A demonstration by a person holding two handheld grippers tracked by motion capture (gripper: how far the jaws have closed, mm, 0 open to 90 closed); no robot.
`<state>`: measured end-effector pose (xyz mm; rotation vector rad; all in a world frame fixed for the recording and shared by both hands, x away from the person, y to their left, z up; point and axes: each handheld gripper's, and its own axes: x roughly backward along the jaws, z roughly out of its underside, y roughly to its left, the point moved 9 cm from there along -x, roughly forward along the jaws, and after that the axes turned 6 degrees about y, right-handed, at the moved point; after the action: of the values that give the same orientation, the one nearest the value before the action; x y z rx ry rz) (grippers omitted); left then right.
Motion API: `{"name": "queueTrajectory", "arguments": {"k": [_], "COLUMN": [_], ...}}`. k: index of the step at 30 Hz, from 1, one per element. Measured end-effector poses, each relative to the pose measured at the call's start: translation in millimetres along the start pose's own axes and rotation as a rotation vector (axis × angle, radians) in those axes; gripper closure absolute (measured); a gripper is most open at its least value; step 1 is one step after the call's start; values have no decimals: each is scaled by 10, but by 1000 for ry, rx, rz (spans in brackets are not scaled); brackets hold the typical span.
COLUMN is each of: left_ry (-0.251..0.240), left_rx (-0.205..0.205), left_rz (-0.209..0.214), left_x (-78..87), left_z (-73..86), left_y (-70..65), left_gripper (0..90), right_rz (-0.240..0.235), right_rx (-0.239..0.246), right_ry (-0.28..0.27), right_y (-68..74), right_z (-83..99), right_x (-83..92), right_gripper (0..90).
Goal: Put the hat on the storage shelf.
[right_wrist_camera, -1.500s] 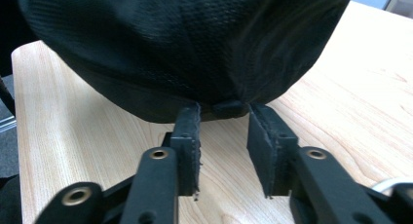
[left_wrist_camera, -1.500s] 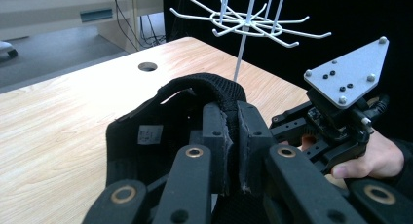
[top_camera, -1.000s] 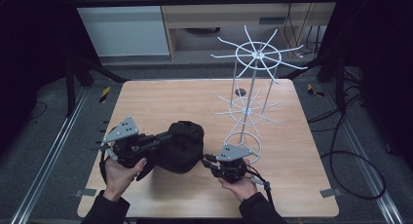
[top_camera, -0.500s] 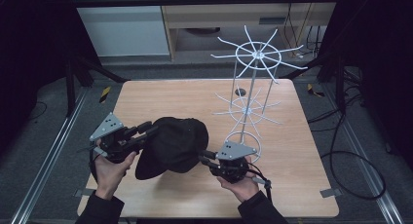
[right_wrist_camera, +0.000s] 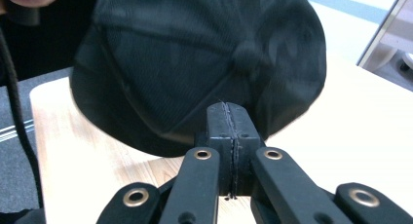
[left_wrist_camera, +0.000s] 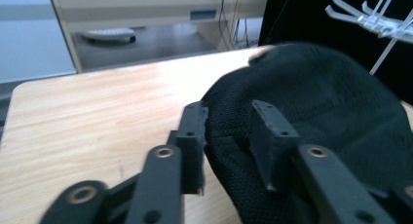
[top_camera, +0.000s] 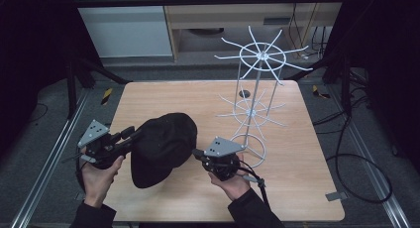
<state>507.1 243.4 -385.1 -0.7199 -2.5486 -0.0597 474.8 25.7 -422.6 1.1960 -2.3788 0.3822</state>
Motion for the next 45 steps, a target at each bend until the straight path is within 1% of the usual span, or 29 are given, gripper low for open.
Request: {"name": "queueTrajectory", "arguments": {"k": [2,3,4,6,9,12,13,18,19,20,21,22,23,24,25,28,29,31,33,34,36,38,42,44,45], "left_ry": [8,8,16,22,40,83,105,179,179,194,200,195,185,172,160,108,94,78,77,85,101,112,131,136,142], "left_rx": [6,6,3,9,19,23,21,64,64,84,92,103,106,106,112,112,107,103,99,88,83,92,95,92,86], "left_rz": [6,6,-10,-16,-23,-40,-53,-74,-74,-83,-85,-86,-99,-105,-100,-94,-93,-94,-97,-107,-123,-127,-122,-120,-121], "left_x": [-7,-7,-31,-64,-105,-167,-196,-336,-336,-353,-346,-336,-314,-287,-255,-148,-120,-98,-105,-147,-212,-283,-400,-426,-471], "left_z": [24,24,46,73,130,246,304,633,633,743,784,806,811,805,791,696,657,584,556,515,490,476,468,464,454], "left_y": [48,48,105,148,225,320,359,532,532,598,624,639,656,663,655,611,591,545,523,491,482,477,436,421,399], "left_gripper": [807,834,848,878,895,898,899,899,899,899,898,897,867,803,768,645,628,550,485,458,424,399,383,383,383], "right_rz": [-6,-7,-4,-1,-2,-11,-12,-6,-1,0,1,6,11,15,20,36,40,46,55,59,64,72,86,90,92], "right_rx": [-7,-8,-10,-19,-29,-37,-38,-32,-34,-35,-40,-45,-47,-49,-51,-55,-58,-60,-62,-62,-69,-81,-93,-98,-106], "right_ry": [5,11,16,26,52,66,70,83,84,83,83,85,87,86,90,95,94,96,99,99,98,101,104,106,108], "right_y": [-5,-6,-9,-21,-29,-10,-5,-10,-21,-41,-53,-72,-92,-113,-132,-182,-197,-223,-246,-258,-280,-308,-361,-377,-392], "right_z": [41,64,86,131,206,265,276,333,344,355,364,377,392,406,425,481,499,539,584,607,657,721,827,857,887], "right_x": [-49,-79,-110,-187,-327,-429,-438,-403,-383,-352,-334,-308,-282,-259,-230,-141,-111,-53,9,42,109,179,298,328,355], "right_gripper": [900,899,887,868,858,858,858,854,854,850,848,843,836,832,826,811,805,790,781,775,765,756,747,746,746]}}
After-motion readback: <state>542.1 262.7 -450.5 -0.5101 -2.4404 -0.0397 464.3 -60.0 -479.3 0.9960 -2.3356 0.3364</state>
